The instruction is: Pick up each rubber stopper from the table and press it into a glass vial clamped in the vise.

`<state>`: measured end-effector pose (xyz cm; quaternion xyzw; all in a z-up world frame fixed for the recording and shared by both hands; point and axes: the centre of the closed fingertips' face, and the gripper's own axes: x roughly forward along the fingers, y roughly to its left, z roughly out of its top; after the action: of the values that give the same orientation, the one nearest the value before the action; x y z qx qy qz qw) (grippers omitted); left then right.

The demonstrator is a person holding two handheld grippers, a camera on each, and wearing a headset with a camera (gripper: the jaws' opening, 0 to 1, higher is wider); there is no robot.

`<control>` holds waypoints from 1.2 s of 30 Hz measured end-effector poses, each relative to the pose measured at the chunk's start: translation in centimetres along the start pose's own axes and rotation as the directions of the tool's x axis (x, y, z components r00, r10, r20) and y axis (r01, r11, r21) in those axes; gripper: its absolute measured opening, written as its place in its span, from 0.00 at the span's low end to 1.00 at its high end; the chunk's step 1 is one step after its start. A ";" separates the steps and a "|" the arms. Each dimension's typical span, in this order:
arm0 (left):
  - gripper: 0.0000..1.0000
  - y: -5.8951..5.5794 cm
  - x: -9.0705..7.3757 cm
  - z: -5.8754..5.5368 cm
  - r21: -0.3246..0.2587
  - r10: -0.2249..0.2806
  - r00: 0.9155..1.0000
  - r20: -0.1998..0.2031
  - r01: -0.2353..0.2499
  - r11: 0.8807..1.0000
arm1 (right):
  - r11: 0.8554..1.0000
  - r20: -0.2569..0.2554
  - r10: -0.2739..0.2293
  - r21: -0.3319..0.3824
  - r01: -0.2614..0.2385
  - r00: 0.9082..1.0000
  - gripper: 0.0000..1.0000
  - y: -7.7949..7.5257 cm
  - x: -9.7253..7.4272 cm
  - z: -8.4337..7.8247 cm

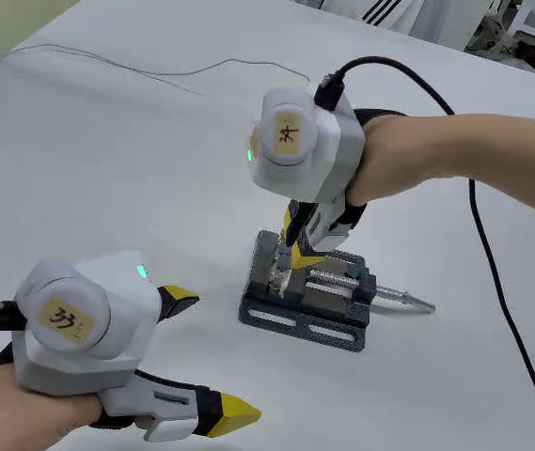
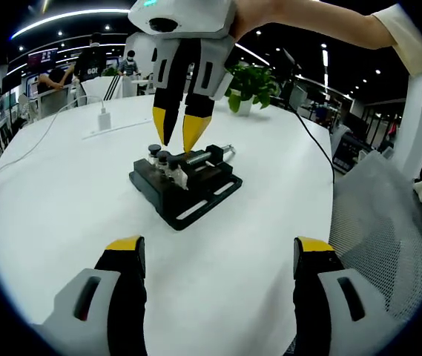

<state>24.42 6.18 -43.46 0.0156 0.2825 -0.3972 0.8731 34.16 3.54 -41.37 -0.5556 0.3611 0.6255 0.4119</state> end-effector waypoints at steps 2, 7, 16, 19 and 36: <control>0.80 0.1 0.0 0.1 -0.003 0.002 1.000 0.003 -0.002 1.000 | 1.000 0.052 0.022 0.013 -0.023 0.998 0.09 0.4 -0.1 0.4; 0.80 0.2 -0.2 0.1 -0.006 0.006 1.000 0.006 -0.006 1.000 | 0.999 0.114 0.018 0.027 -0.021 0.993 0.03 0.4 -0.1 0.4; 0.80 0.1 -0.1 -0.3 -0.013 0.002 1.000 -0.004 -0.002 1.000 | 0.996 0.166 0.025 0.084 -0.039 0.986 0.02 0.5 0.6 0.3; 0.79 0.0 -0.1 -0.5 -0.014 0.000 1.000 -0.007 0.000 1.000 | 0.996 0.163 0.026 0.081 -0.039 0.986 0.01 0.5 0.7 0.3; 0.79 0.0 0.1 -1.0 -0.029 -0.006 1.000 -0.018 0.005 1.000 | 0.995 0.163 0.039 0.080 -0.052 0.986 0.00 0.4 1.3 0.5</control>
<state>23.97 6.33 -44.34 0.0058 0.2960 -0.3952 0.8696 33.57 3.94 -42.65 -0.4768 0.3652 0.6619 0.4485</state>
